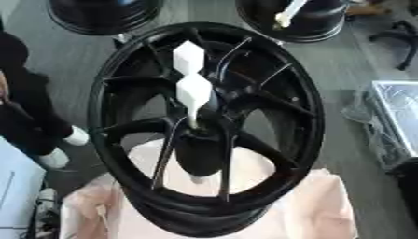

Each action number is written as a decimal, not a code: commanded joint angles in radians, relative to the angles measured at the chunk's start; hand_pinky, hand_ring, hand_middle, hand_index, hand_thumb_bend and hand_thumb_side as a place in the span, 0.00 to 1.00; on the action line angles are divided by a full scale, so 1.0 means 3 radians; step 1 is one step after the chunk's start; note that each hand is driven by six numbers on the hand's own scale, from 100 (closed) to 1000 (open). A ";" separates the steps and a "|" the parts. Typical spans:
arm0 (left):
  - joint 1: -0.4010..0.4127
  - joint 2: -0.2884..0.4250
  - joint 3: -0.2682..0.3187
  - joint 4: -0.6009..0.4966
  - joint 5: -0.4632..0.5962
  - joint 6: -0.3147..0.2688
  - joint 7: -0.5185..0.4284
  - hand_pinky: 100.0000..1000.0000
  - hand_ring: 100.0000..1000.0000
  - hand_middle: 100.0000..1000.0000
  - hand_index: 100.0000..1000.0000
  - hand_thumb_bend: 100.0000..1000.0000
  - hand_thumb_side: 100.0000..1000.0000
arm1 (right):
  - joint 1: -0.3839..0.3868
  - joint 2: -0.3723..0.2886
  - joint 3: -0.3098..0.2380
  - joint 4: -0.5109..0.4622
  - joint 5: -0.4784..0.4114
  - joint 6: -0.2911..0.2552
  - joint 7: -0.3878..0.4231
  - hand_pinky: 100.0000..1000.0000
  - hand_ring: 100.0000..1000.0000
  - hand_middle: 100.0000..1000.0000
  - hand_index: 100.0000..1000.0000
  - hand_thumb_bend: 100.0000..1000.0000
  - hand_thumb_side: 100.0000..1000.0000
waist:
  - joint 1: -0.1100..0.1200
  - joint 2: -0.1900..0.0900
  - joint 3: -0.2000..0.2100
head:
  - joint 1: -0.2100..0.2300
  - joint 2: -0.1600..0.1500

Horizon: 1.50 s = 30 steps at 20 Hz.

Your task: Pull the pin out of the wheel hub.

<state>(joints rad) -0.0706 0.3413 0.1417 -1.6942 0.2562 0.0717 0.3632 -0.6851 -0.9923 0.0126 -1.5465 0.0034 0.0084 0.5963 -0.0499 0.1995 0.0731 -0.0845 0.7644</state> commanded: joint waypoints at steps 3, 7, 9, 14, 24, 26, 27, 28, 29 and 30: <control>-0.0014 0.0029 0.0073 -0.0072 0.0002 -0.0014 0.0052 0.50 0.72 0.57 0.64 0.10 0.81 | 0.0810 -0.0464 -0.0669 -0.0382 -0.0260 0.0094 -0.0665 0.63 0.45 0.19 0.38 0.00 0.00 | 0.0041 -0.0037 -0.0104 | 0.0172 0.0019; -0.0032 0.0002 0.0095 -0.0098 0.0000 -0.0022 0.0073 0.50 0.72 0.57 0.64 0.10 0.80 | 0.1764 -0.0225 -0.1097 -0.0727 -0.0131 0.0151 -0.1162 0.64 0.46 0.21 0.41 0.00 0.00 | 0.0074 0.0004 -0.0164 | 0.0276 0.0019; -0.0042 -0.0008 0.0104 -0.0108 0.0000 -0.0024 0.0083 0.50 0.72 0.57 0.64 0.10 0.80 | 0.2144 0.0005 -0.1248 -0.0874 0.0019 0.0191 -0.1334 0.67 0.49 0.25 0.44 0.00 0.00 | 0.0093 0.0022 -0.0169 | 0.0298 0.0019; -0.0065 -0.0028 0.0108 -0.0119 0.0005 -0.0024 0.0094 0.50 0.72 0.57 0.64 0.10 0.80 | 0.2700 0.0630 -0.1477 -0.1069 0.0506 0.0192 -0.1494 0.82 0.77 0.68 0.81 0.00 0.01 | 0.0147 0.0065 -0.0165 | 0.0335 0.0019; -0.0086 -0.0031 0.0103 -0.0123 0.0008 -0.0021 0.0091 0.49 0.72 0.57 0.64 0.10 0.81 | 0.2908 0.1131 -0.1753 -0.0702 0.0982 0.0141 -0.1463 0.91 0.87 0.80 0.93 0.00 0.77 | 0.0185 0.0111 -0.0164 | 0.0385 0.0019; -0.0088 -0.0029 0.0102 -0.0125 0.0007 -0.0022 0.0089 0.49 0.72 0.57 0.64 0.10 0.81 | 0.2914 0.1152 -0.1778 -0.0660 0.0976 0.0130 -0.1494 0.90 0.87 0.80 0.93 0.00 0.77 | 0.0184 0.0115 -0.0166 | 0.0384 0.0019; -0.0088 -0.0028 0.0103 -0.0125 0.0007 -0.0022 0.0089 0.49 0.72 0.57 0.64 0.10 0.81 | 0.2916 0.1158 -0.1787 -0.0652 0.0970 0.0122 -0.1504 0.90 0.86 0.80 0.93 0.00 0.77 | 0.0184 0.0117 -0.0166 | 0.0384 0.0019; -0.0089 -0.0027 0.0103 -0.0125 0.0007 -0.0022 0.0088 0.49 0.72 0.57 0.64 0.10 0.81 | 0.2916 0.1162 -0.1794 -0.0648 0.0964 0.0115 -0.1512 0.90 0.86 0.80 0.93 0.00 0.77 | 0.0182 0.0118 -0.0167 | 0.0384 0.0019; -0.0089 -0.0027 0.0102 -0.0125 0.0008 -0.0022 0.0088 0.49 0.72 0.57 0.64 0.10 0.81 | 0.2916 0.1164 -0.1801 -0.0645 0.0960 0.0111 -0.1519 0.90 0.86 0.80 0.93 0.00 0.77 | 0.0181 0.0119 -0.0167 | 0.0384 0.0019; -0.0090 -0.0026 0.0102 -0.0125 0.0008 -0.0022 0.0087 0.49 0.72 0.57 0.64 0.10 0.81 | 0.2913 0.1166 -0.1806 -0.0643 0.0949 0.0108 -0.1526 0.90 0.86 0.80 0.93 0.00 0.76 | 0.0179 0.0120 -0.0168 | 0.0384 0.0019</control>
<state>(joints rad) -0.0881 0.3158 0.1633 -1.7131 0.2562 0.0665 0.3884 0.1867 -0.6198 -0.5111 -1.7357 0.2876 0.0414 0.1462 0.0060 0.2428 0.0244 0.0273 0.7644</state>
